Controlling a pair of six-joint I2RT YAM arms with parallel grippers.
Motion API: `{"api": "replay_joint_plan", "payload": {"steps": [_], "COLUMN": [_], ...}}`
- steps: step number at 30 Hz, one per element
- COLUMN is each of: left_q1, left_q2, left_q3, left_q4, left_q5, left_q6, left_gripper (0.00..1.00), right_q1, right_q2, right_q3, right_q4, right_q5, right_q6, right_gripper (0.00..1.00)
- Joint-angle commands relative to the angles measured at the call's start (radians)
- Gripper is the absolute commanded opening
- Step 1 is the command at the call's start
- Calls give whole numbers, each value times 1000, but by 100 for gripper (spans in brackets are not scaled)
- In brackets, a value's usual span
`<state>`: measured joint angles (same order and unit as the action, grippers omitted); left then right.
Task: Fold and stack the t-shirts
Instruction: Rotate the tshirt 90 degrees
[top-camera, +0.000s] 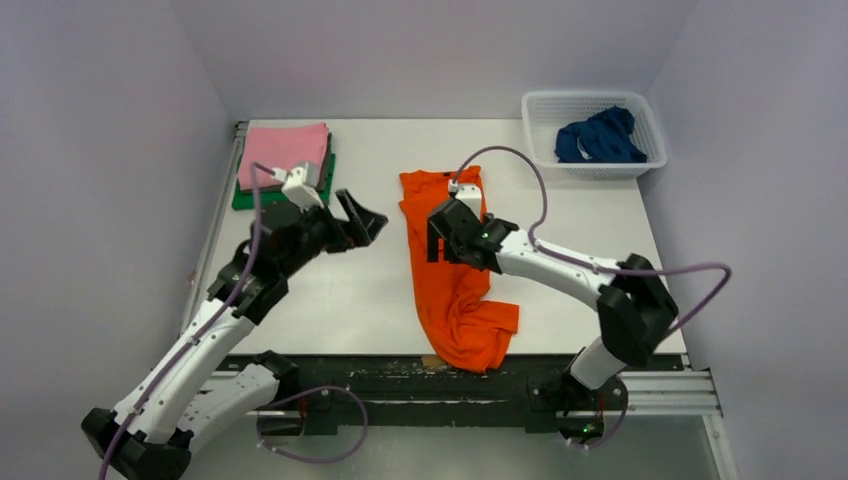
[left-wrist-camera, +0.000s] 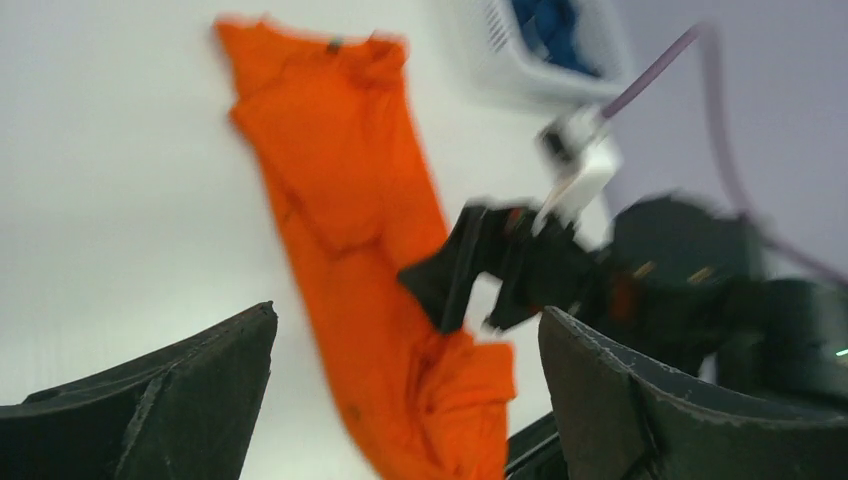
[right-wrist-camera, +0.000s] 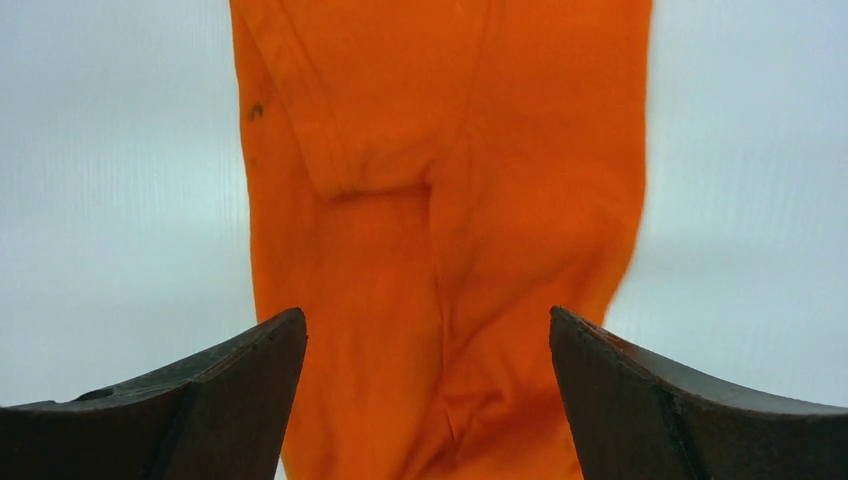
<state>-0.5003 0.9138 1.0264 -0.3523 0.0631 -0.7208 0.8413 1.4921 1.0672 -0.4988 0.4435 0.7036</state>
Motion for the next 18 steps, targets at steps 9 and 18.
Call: {"api": "replay_joint_plan", "payload": {"steps": [9, 18], "left_q1": [-164, -164], "left_q2": [-144, -165], "left_q3": [-525, -539], "left_q4": [-137, -193], "left_q5": [-141, -193], "left_q6": [-165, -149], "left_gripper": [100, 100], "right_q1": [-163, -245], "right_q2": [562, 859], "right_q3": [406, 715], "right_q4": [43, -80], "right_q5": [-126, -115], "right_q6": [-116, -18], "right_gripper": [85, 84]}}
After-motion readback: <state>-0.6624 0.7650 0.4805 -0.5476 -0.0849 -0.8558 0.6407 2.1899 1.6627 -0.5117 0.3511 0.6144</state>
